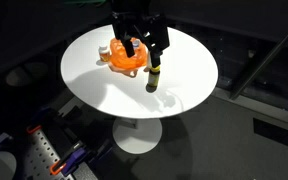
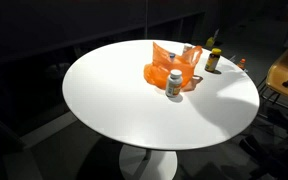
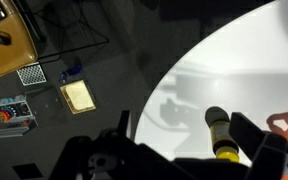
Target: Remove the blue and white container from the orange plastic bag and put it on the table.
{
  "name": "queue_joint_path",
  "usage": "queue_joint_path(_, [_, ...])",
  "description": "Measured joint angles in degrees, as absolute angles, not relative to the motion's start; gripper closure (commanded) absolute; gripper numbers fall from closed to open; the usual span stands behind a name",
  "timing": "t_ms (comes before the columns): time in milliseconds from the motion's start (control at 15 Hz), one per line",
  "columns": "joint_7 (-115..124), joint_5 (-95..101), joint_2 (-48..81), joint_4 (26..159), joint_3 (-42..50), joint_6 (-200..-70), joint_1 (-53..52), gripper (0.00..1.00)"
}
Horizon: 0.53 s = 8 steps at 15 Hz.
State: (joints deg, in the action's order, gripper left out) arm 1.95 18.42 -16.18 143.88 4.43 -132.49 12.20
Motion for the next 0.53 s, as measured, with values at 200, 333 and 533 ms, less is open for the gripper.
queue_joint_path(200, [2.0, 18.4, -16.2, 143.9, 4.4, -132.5, 12.2, 0.0])
queue_joint_path(333, [2.0, 18.4, -16.1, 143.9, 4.4, -132.5, 12.1, 0.0])
queue_joint_path(533, [2.5, 18.3, -15.9, 143.1, 4.4, -132.5, 11.3, 0.0])
